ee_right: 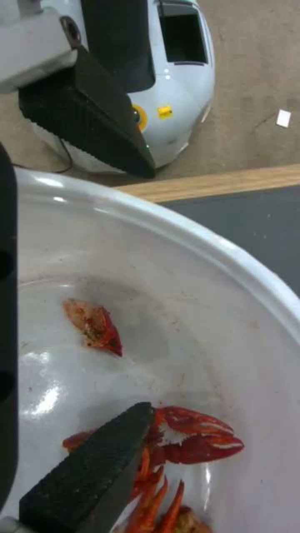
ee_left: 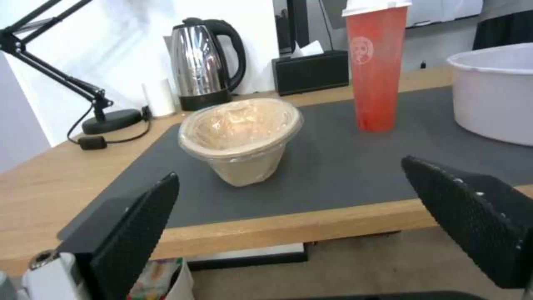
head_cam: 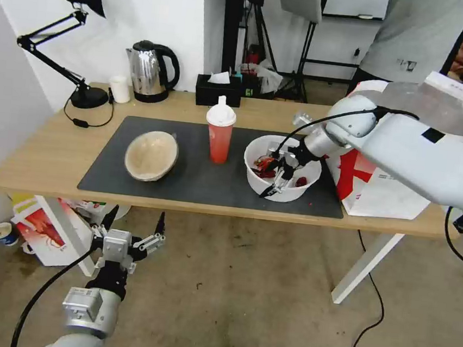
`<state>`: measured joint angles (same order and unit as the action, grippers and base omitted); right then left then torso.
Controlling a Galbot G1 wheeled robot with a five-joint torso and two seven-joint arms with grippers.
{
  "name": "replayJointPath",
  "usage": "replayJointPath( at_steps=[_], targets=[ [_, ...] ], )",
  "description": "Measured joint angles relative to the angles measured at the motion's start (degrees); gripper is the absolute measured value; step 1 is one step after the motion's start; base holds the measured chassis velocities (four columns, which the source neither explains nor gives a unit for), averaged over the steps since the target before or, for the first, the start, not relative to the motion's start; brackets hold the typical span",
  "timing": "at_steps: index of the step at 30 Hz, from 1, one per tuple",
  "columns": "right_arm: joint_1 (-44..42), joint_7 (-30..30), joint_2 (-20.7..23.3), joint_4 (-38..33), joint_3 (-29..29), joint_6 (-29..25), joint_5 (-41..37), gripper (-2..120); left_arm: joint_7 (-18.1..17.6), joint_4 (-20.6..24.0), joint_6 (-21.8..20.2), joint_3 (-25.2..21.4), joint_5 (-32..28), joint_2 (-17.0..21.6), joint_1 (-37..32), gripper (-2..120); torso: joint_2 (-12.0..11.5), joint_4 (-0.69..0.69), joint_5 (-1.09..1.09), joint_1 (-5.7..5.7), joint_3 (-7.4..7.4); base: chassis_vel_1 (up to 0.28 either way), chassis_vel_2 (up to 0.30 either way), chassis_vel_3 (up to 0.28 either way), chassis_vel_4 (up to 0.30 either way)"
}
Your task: Pick up the trash from the table and place it into the takeout bag.
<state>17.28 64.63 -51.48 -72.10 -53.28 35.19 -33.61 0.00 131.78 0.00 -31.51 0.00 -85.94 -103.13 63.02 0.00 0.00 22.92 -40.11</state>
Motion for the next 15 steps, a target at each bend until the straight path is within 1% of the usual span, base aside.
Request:
replayJointPath(
  at_steps=[11, 13, 14, 15],
  targets=[
    [-1.6, 1.1, -1.2, 1.8, 2.0, -0.4, 2.6, 100, 0.0, 0.0, 0.0, 0.0, 0.0, 0.0, 0.0, 100, 0.0, 0.0, 0.0, 0.0, 0.0, 0.0, 0.0, 0.0, 0.0],
    [-1.7, 1.5, -1.2, 2.1, 2.3, -0.5, 2.8, 96, 0.0, 0.0, 0.0, 0.0, 0.0, 0.0, 0.0, 100, 0.0, 0.0, 0.0, 0.0, 0.0, 0.0, 0.0, 0.0, 0.0],
    [-1.7, 1.8, -1.2, 2.2, 2.5, -0.5, 2.8, 91, 0.0, 0.0, 0.0, 0.0, 0.0, 0.0, 0.0, 100, 0.0, 0.0, 0.0, 0.0, 0.0, 0.0, 0.0, 0.0, 0.0],
    [-1.7, 1.8, -1.2, 2.2, 2.5, -0.5, 2.8, 91, 0.0, 0.0, 0.0, 0.0, 0.0, 0.0, 0.0, 100, 0.0, 0.0, 0.0, 0.0, 0.0, 0.0, 0.0, 0.0, 0.0]
  ],
)
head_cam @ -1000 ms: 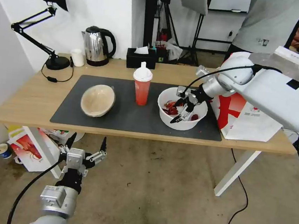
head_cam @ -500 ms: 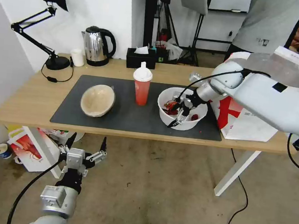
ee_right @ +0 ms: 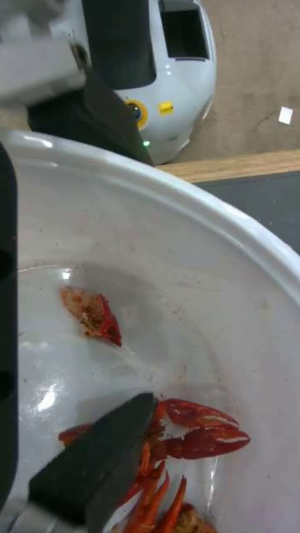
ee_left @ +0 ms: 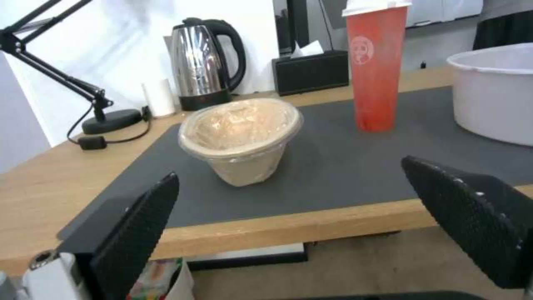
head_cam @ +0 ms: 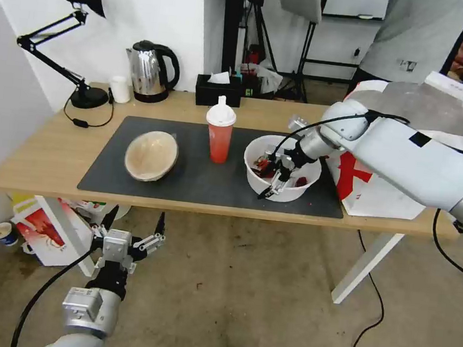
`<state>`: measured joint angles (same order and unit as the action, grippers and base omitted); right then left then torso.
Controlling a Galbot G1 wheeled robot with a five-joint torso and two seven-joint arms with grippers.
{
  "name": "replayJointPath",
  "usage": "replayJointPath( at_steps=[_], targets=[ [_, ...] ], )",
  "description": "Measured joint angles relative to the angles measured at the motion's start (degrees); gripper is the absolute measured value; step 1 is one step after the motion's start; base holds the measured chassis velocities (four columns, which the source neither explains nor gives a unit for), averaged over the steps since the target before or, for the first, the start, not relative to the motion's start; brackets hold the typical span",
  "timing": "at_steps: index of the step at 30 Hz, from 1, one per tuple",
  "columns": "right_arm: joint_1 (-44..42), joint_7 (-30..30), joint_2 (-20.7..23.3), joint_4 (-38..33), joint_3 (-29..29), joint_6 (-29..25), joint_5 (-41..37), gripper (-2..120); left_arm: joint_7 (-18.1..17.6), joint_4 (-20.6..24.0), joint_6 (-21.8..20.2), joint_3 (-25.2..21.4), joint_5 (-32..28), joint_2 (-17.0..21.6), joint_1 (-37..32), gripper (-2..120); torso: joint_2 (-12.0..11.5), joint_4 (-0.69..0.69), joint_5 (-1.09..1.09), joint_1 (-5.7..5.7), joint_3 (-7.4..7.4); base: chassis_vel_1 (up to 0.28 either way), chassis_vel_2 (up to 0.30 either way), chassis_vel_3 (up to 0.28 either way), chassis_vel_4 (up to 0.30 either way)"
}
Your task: Pick up the trash from the table and place it into the takeout bag.
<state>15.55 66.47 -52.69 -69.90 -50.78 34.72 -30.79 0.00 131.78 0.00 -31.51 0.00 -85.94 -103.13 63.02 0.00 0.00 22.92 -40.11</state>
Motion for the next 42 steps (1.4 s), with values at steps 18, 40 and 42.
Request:
replayJointPath(
  at_steps=[18, 40, 42],
  targets=[
    [1.0, 2.8, -0.4, 1.3, 1.6, 0.0, 0.5, 32, 0.0, 0.0, 0.0, 0.0, 0.0, 0.0, 0.0, 100, 0.0, 0.01, 0.0, 0.0, 0.01, 0.0, 0.0, 0.0, 0.0],
    [-0.9, 9.4, 0.6, 1.6, 4.2, -0.5, 4.8, 0, 0.0, 0.0, 0.0, 0.0, 0.0, 0.0, 0.0, 100, 0.0, 0.01, 0.0, 0.0, 0.0, 0.0, 0.0, 0.0, 0.0],
    [-0.9, 9.5, 0.7, 1.5, 4.3, -0.6, 4.9, 0, 0.0, 0.0, 0.0, 0.0, 0.0, 0.0, 0.0, 100, 0.0, 0.01, -0.01, 0.0, 0.0, 0.0, 0.0, 0.0, 0.0]
  ],
)
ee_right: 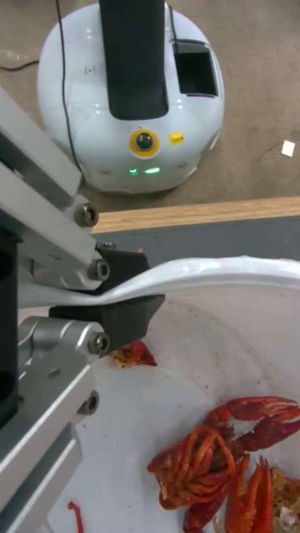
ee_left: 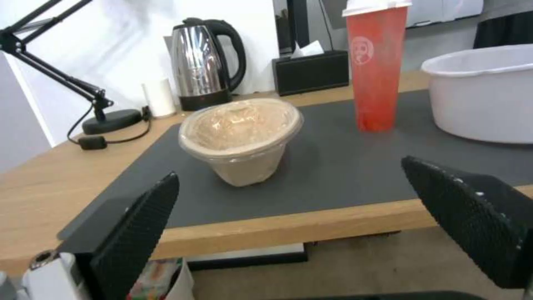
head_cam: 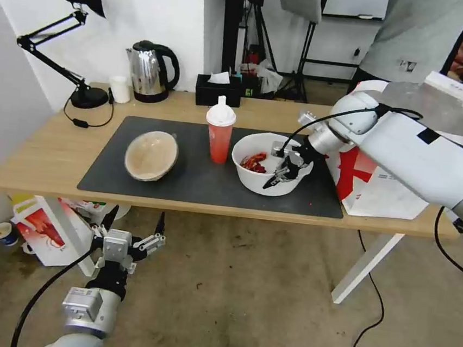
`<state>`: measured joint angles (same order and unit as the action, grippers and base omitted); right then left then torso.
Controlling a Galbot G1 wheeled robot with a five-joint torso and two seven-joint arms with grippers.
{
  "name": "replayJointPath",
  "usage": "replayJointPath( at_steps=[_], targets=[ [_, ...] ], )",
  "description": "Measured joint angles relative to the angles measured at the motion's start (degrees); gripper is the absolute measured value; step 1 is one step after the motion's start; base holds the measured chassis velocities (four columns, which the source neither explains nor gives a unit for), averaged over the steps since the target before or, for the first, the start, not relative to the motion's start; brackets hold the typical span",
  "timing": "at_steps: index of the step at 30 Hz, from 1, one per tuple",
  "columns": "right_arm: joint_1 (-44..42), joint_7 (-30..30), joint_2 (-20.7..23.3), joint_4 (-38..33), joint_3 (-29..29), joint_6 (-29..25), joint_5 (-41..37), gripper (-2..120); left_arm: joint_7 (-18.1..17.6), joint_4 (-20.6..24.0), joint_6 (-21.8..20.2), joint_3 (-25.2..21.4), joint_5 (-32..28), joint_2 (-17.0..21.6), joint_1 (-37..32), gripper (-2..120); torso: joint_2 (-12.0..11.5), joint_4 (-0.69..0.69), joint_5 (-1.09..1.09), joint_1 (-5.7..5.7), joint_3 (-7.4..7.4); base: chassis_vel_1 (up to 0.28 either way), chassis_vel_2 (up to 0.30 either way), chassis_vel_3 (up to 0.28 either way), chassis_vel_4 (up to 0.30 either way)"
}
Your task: Pick up the trash from the table and place it into the takeout bag.
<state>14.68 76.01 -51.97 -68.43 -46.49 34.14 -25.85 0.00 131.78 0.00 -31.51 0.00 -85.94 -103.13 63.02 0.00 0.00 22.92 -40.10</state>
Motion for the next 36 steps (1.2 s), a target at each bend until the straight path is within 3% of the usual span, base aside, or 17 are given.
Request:
replayJointPath(
  at_steps=[36],
  targets=[
    [5.0, 6.0, 4.5, -6.1, 4.9, -2.1, 2.7, 0, 0.0, 0.0, 0.0, 0.0, 0.0, 0.0, 0.0, 100, 0.0, 0.0, 0.02, 0.0, 0.0, 0.0, 0.0, 0.0, 0.0]
  ],
)
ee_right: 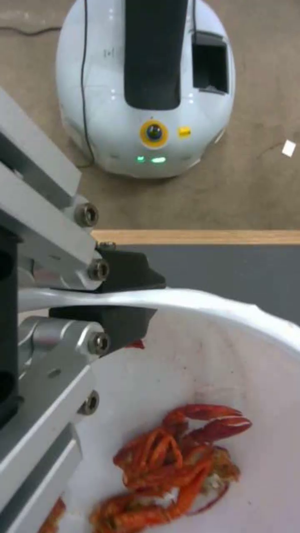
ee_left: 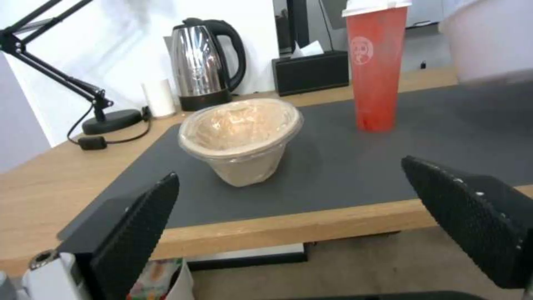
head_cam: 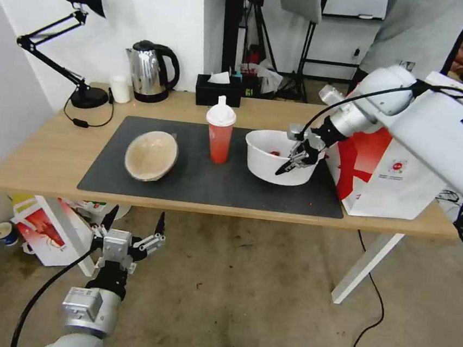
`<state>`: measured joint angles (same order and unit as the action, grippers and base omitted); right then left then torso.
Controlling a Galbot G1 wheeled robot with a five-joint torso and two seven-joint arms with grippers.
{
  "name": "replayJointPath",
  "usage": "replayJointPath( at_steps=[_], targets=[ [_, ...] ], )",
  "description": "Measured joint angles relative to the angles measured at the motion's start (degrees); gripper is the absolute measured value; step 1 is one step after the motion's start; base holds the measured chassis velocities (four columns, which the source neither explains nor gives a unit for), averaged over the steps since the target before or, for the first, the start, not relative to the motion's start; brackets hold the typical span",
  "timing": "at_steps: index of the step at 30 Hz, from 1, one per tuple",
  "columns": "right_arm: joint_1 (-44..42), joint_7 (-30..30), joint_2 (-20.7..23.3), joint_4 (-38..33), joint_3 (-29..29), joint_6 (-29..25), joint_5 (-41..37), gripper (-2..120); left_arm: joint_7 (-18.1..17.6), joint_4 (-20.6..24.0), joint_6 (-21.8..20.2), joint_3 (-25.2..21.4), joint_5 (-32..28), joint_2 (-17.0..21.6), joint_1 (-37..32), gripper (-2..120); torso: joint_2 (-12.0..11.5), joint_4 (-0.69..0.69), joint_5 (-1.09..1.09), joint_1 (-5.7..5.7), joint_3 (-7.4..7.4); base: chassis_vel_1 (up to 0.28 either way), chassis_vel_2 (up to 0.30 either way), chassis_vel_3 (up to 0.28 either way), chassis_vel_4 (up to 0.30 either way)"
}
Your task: Pick up the trash from the table and place it into the takeout bag.
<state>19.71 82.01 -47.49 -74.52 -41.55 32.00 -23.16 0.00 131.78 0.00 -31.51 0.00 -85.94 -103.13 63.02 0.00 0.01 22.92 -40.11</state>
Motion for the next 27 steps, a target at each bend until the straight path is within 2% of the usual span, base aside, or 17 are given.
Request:
replayJointPath(
  at_steps=[13, 27],
  targets=[
    [1.2, 0.0, -0.4, -0.8, 3.7, -0.4, -2.8, 0, 0.0, 0.0, 0.0, 0.0, 0.0, 0.0, 0.0, 100, 0.0, 0.0, -0.02, 0.0, 0.0, 0.0, 0.0, 0.0, 0.0],
    [5.8, 0.5, 0.4, -0.9, 4.9, -0.4, -5.3, 0, 0.0, 0.0, 0.0, 0.0, 0.0, 0.0, 0.0, 100, 0.0, 0.0, -0.02, 0.0, 0.0, 0.0, 0.0, 0.0, 0.0]
  ],
)
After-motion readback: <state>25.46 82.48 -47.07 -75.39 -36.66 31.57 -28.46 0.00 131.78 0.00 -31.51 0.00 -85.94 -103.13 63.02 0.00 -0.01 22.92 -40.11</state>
